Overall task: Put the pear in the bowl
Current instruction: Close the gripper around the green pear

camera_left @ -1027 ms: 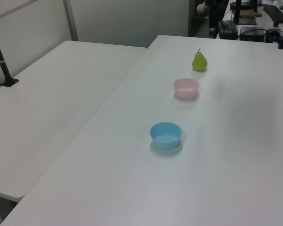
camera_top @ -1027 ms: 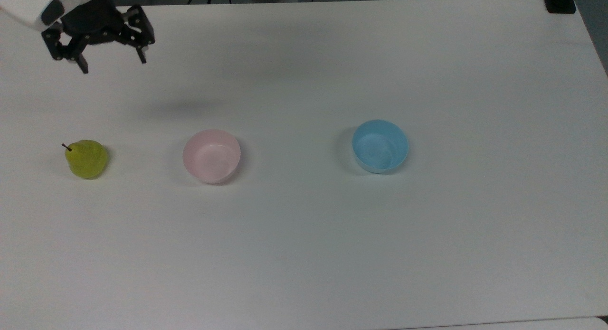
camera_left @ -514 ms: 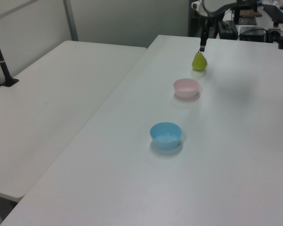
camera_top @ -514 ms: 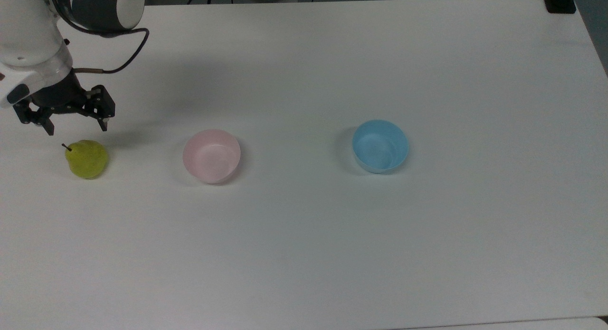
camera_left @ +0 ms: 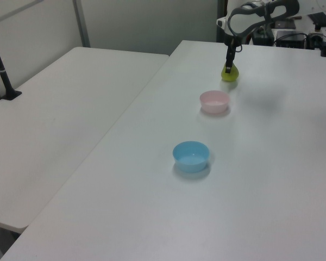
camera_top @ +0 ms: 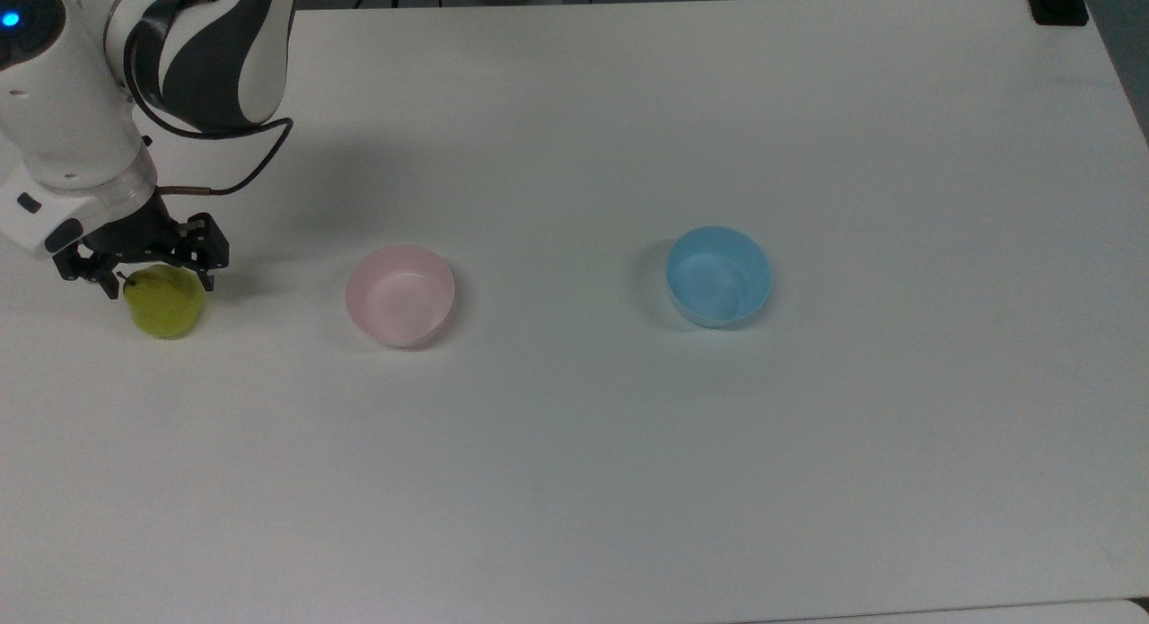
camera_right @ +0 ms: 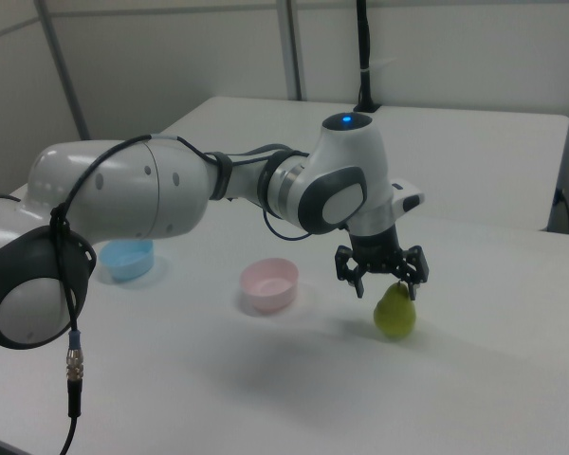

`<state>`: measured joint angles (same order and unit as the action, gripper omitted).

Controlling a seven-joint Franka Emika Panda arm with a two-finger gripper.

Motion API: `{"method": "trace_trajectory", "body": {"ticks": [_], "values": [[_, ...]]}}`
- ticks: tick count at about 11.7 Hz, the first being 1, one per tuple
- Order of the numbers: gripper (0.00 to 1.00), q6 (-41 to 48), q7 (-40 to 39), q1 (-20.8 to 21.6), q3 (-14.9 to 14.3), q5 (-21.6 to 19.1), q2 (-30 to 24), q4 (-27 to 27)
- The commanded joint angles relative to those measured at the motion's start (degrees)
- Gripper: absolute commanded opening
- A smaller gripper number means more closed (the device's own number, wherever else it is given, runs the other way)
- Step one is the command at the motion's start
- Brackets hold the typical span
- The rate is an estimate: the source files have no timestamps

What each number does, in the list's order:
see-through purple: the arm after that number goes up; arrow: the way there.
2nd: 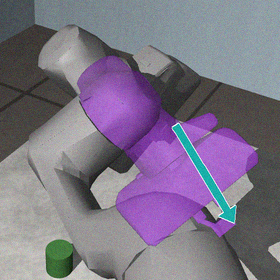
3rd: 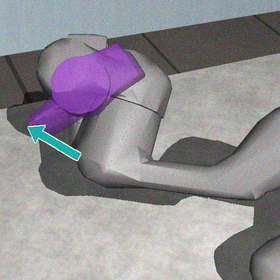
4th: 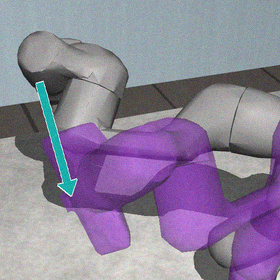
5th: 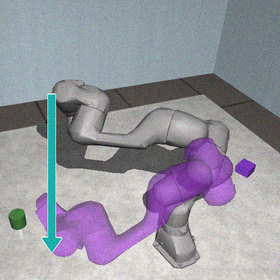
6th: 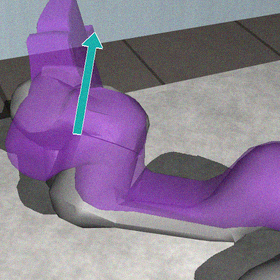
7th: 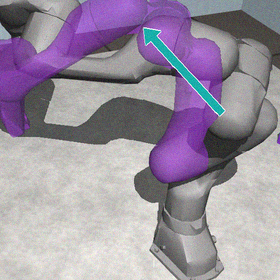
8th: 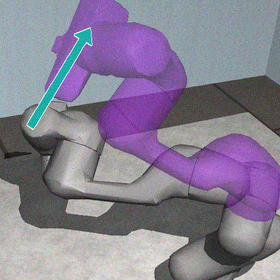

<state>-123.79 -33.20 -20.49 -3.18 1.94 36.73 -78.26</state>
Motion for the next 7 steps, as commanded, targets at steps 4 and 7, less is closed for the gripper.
{"method": "trace_trajectory", "body": {"ticks": [4, 7], "values": [[0.32, -1.54, -0.02, 0.10, 0.11, 0.52, 1.68, 0.39], [0.15, -1.46, -0.19, 0.10, 0.11, 0.52, 1.60, 0.30]]}}
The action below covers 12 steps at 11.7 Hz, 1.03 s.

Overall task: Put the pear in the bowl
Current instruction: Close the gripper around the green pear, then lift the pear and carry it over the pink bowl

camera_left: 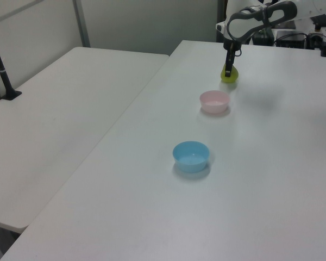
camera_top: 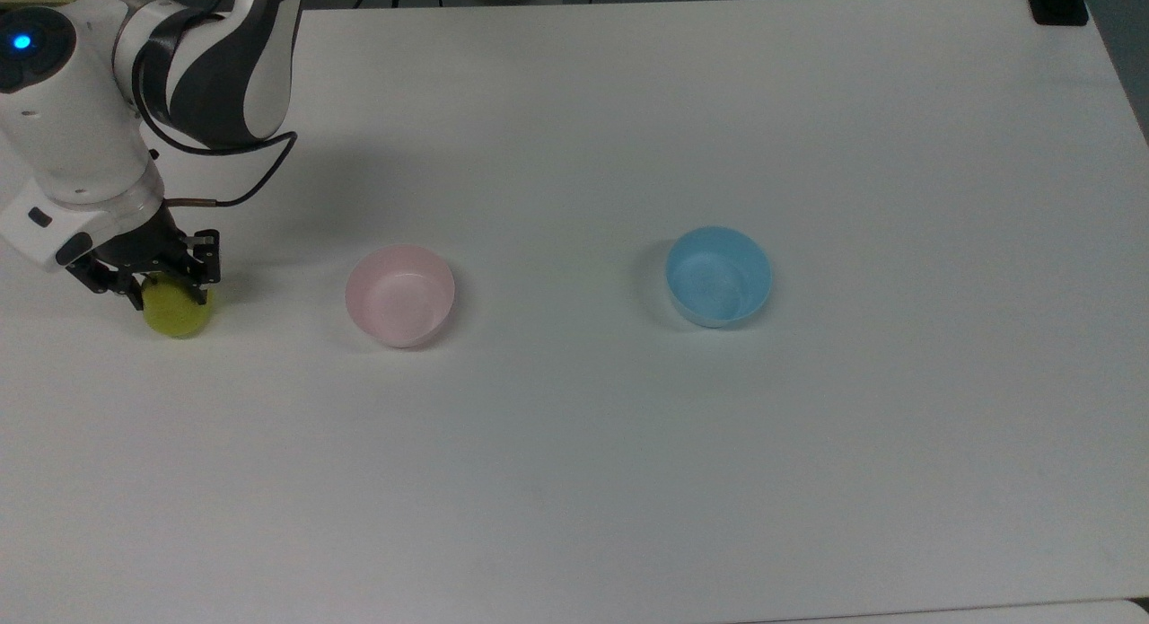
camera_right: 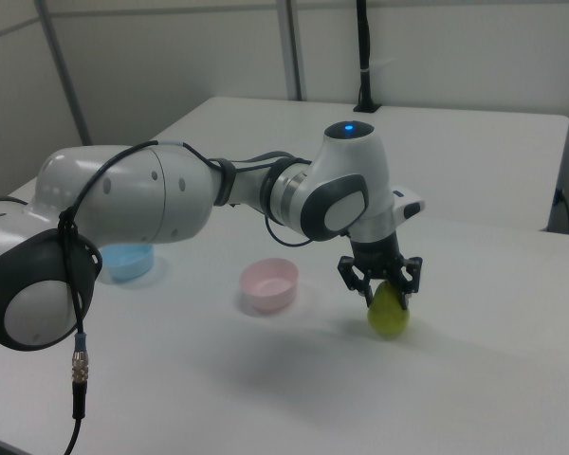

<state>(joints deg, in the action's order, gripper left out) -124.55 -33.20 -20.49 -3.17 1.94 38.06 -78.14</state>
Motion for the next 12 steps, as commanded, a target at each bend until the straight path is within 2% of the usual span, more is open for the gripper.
{"method": "trace_trajectory", "body": {"ticks": [1, 3, 5, 12], "values": [[0.15, -0.43, -0.20, 0.10, 0.09, 0.52, 0.08, 0.18], [0.15, 0.27, -0.11, 0.10, 0.09, 0.17, -1.31, 0.36], [0.15, 6.13, 0.24, 0.80, 0.35, 0.26, -3.68, 1.05], [0.15, 19.50, 4.81, 7.30, 0.00, -1.40, -16.86, 0.97]]}}
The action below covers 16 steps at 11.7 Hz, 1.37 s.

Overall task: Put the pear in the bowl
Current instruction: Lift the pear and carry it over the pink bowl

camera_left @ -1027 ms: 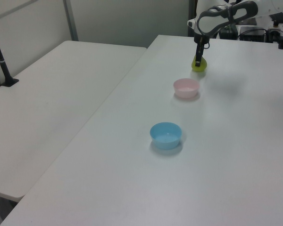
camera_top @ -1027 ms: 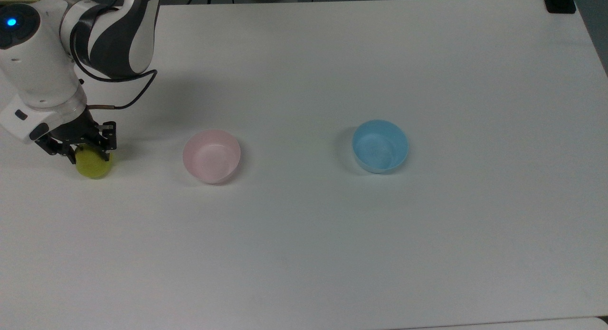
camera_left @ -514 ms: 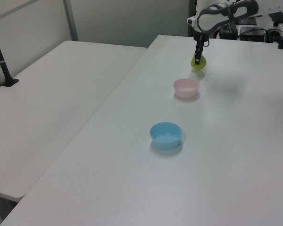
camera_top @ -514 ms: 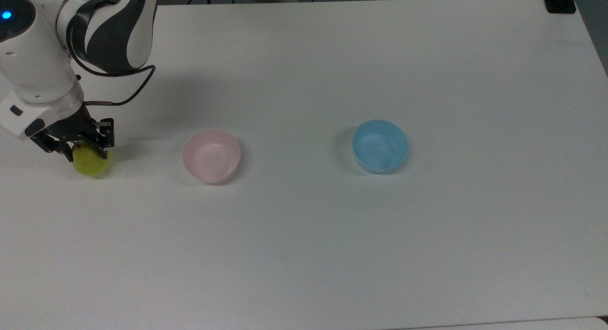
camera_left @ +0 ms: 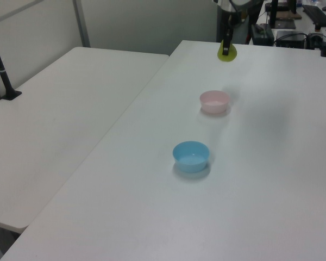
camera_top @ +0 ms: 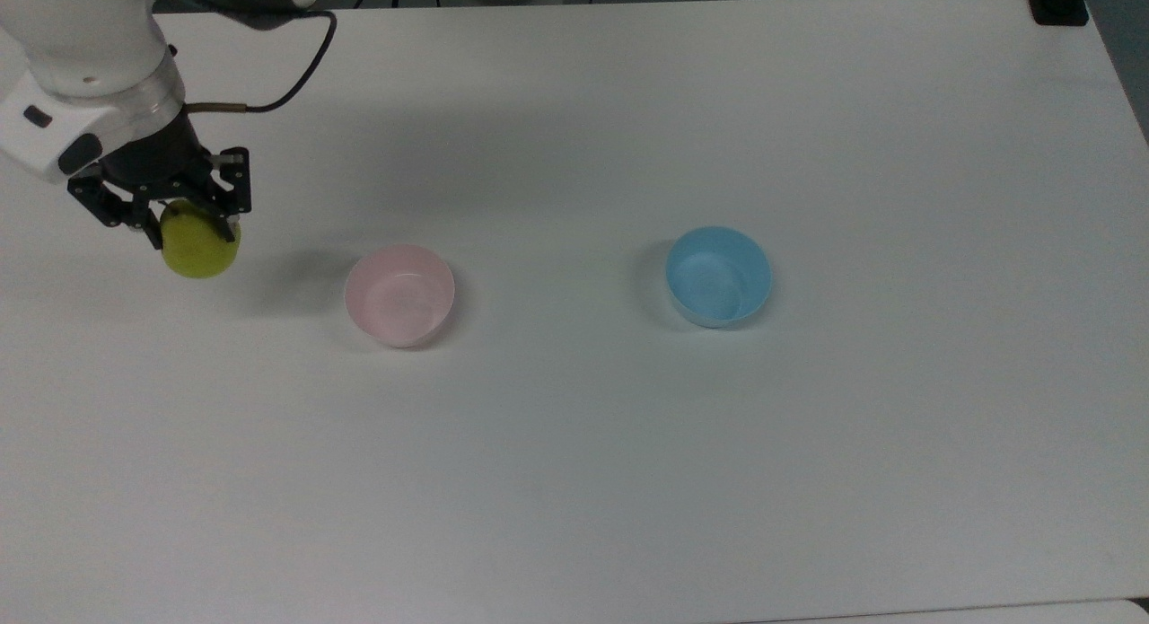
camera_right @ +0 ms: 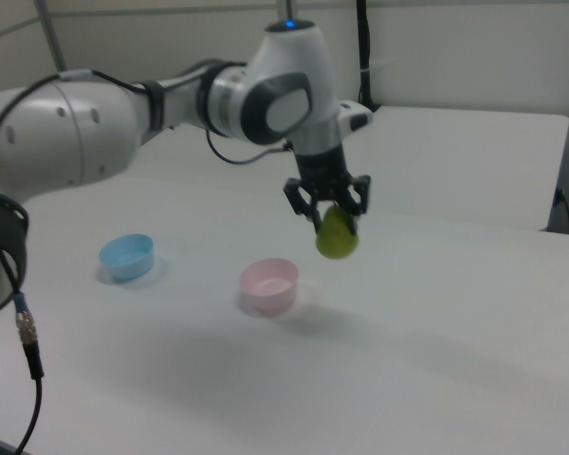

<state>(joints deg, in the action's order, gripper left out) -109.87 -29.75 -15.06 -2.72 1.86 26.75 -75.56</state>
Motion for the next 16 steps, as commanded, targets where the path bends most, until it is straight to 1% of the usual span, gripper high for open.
{"method": "trace_trajectory", "body": {"ticks": [1, 3, 5, 8, 9, 11, 12, 13, 15, 16], "values": [[0.15, 6.93, 1.71, 3.01, -0.44, -2.03, -7.40, -1.69], [0.15, 11.24, 3.72, 5.47, -0.44, -2.74, -11.26, -2.13], [0.15, 11.87, 8.01, 9.33, -0.44, -3.79, -14.17, -3.88], [0.16, 11.00, 11.54, 13.38, -0.44, -4.23, -14.97, -5.99], [0.17, 10.12, 12.34, 13.83, -0.35, -4.41, -14.97, -7.30], [0.18, 2.51, 12.43, 14.45, -0.44, -4.06, -14.45, -12.39], [0.18, -2.84, 12.52, 14.45, -0.35, -3.97, -13.49, -14.85], [0.18, -7.16, 12.52, 14.45, -0.35, -3.62, -11.30, -16.53], [0.18, -9.82, 12.43, 14.18, -0.35, -1.78, -9.09, -18.03], [0.18, -13.58, 12.43, 14.27, -0.35, -1.51, -7.26, -18.74]]}}
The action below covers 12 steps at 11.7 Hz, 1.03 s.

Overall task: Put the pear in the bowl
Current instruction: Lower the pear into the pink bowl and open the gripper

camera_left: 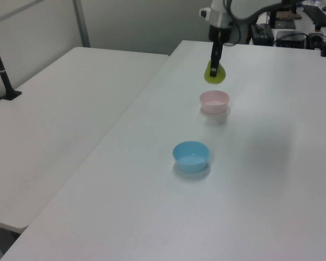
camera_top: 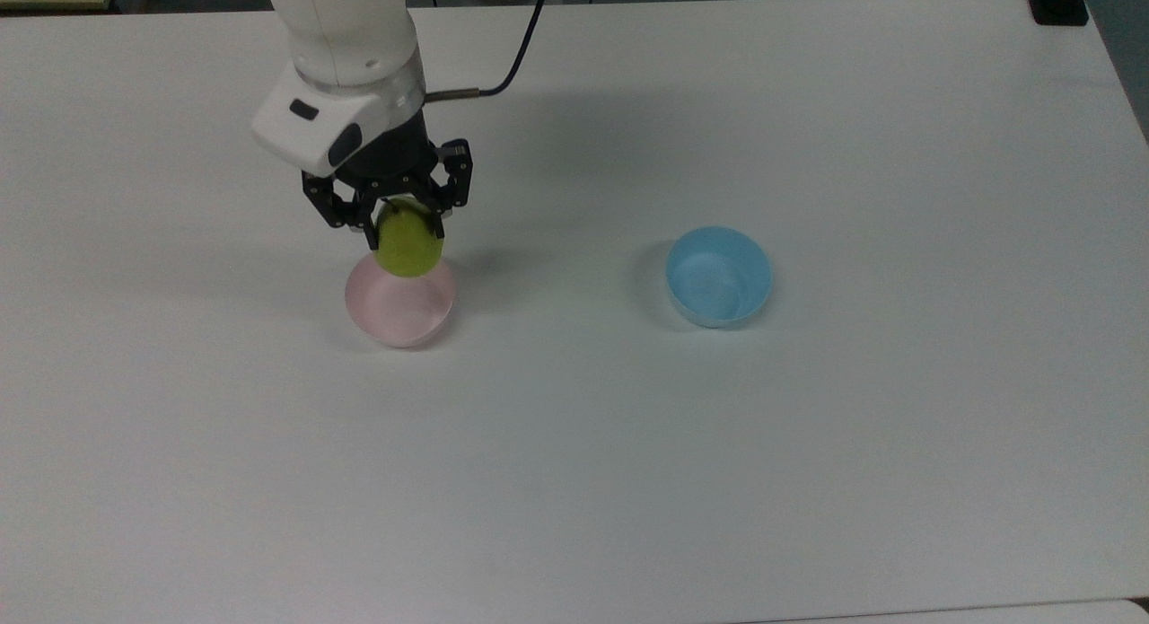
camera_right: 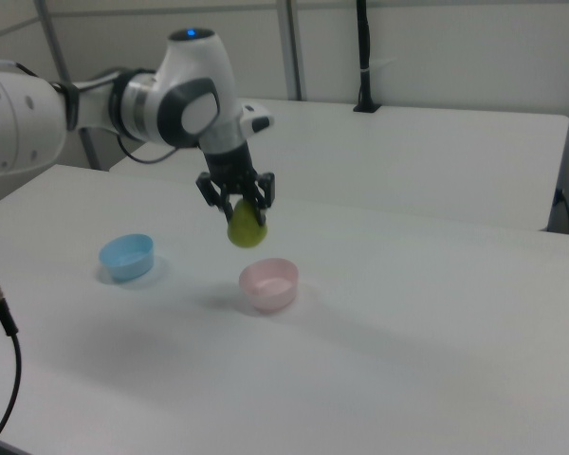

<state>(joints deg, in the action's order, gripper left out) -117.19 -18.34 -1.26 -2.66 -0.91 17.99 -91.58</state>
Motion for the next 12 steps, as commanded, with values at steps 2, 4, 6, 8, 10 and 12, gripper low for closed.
{"method": "trace_trajectory", "body": {"ticks": [2, 4, 6, 8, 10, 12], "values": [[0.18, -8.22, 1.12, 0.12, -0.42, 3.09, 4.85, -2.72], [0.18, -9.45, 1.12, 0.12, -0.42, 4.07, 6.52, -2.81], [0.20, -9.72, 1.12, -0.06, -0.42, 5.12, 7.41, -2.90], [0.99, -9.46, 1.20, -0.58, -0.42, 5.12, 7.32, -3.25], [1.00, -8.76, 1.20, -0.76, -0.42, 5.12, 7.15, -3.07], [1.00, -5.44, 1.20, -0.67, -0.42, 5.04, 5.49, -2.37]]}}
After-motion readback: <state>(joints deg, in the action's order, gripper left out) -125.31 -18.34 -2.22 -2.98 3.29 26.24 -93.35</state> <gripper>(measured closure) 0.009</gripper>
